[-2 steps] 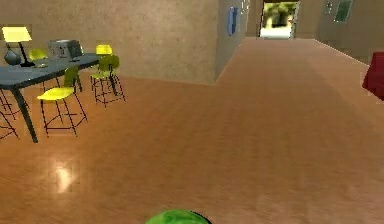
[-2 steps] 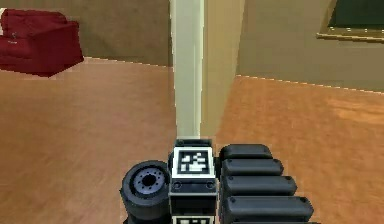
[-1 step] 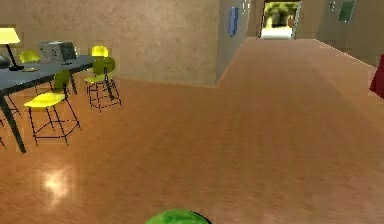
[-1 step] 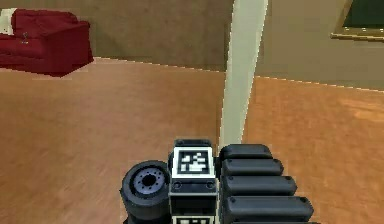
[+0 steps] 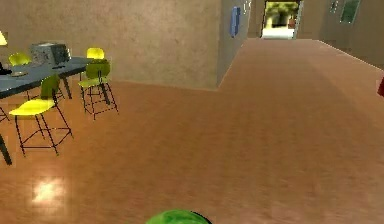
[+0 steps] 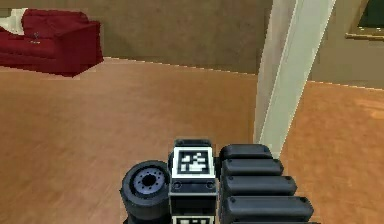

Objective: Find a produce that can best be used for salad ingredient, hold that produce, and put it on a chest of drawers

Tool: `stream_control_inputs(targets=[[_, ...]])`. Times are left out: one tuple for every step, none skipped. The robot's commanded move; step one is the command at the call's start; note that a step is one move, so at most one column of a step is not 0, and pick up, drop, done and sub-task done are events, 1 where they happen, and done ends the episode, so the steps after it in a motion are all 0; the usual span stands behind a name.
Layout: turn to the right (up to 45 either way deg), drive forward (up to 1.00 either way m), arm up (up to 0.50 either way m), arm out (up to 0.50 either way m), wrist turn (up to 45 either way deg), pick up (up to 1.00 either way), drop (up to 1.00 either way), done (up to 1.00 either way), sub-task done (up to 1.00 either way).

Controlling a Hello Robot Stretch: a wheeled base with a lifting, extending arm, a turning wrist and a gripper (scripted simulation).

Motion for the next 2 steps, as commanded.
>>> stream_control_inputs(targets=[[21.0,0.00,0.00,0.00,0.0,0.00,0.00,0.00,0.00],[0.0,1.00,0.00,0.00,0.0,0.00,0.00,0.00,0.00]])
